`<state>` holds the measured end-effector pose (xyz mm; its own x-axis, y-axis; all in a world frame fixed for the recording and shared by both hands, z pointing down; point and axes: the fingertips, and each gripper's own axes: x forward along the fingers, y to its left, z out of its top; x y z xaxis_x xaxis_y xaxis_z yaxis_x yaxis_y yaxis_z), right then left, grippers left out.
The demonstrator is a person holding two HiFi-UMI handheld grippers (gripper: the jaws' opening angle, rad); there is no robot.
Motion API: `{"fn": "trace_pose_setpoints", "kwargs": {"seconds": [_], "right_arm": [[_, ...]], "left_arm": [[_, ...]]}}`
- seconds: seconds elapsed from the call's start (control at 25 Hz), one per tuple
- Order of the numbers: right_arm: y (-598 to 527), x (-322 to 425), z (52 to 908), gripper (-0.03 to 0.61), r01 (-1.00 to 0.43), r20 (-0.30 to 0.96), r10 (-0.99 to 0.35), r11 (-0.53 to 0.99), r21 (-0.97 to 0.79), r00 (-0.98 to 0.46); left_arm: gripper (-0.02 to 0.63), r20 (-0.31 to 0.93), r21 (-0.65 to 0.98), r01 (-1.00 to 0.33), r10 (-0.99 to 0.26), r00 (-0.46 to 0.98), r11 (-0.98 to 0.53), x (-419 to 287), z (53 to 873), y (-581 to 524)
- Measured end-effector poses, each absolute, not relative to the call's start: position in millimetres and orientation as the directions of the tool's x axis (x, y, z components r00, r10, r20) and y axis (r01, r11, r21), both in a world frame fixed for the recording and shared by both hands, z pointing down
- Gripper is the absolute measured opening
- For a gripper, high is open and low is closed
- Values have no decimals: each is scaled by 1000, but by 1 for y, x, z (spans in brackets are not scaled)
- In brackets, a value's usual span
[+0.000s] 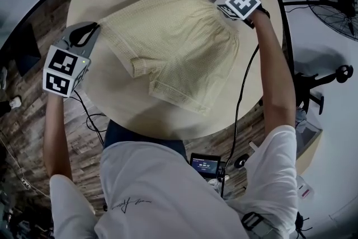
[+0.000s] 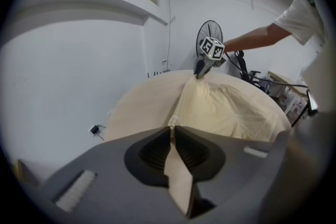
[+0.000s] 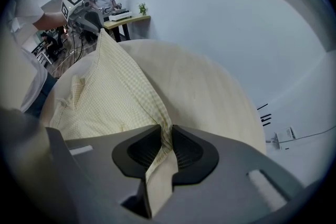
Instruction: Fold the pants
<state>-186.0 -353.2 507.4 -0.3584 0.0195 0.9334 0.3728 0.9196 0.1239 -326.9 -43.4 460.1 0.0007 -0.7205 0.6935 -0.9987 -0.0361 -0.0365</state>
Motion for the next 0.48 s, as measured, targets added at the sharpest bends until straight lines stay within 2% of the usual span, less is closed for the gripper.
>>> {"fn": "trace_pose_setpoints", "kwargs": {"seconds": [0.28, 0.48], "right_arm": [[-352, -178, 494, 61, 349, 920, -2, 925, 150, -392], [-351, -169, 488, 58, 344, 920, -35, 922, 180, -390]], "left_arm": [[87, 707, -172, -975, -707, -24, -139, -297, 446, -41], [87, 677, -153, -973, -736, 23, -171, -263, 433, -39]]}}
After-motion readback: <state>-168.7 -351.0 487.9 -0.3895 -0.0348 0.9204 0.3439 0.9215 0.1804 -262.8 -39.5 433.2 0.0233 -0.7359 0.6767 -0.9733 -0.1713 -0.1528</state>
